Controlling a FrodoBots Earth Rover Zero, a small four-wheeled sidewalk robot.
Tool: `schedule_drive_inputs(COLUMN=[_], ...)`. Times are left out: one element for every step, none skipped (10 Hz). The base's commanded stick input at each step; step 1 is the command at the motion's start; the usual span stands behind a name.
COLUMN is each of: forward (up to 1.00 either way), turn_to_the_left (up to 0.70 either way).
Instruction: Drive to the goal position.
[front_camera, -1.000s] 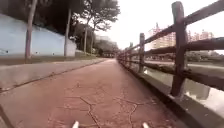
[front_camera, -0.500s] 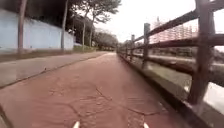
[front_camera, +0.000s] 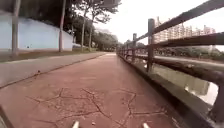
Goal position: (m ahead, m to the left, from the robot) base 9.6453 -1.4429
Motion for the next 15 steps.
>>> schedule_drive_inputs(forward=[0.7,0.7,0.7,0.7,0.7,0.7,0.7,0.7,0.7,0.7,0.7,0.7,0.7,0.7,0.7], turn_to_the_left=[-0.12,-0.1,0.0,0.0,0.0,0.0,0.0,0.0,0.0,0.0,0.0,0.0,0.0,-0.01,-0.04])
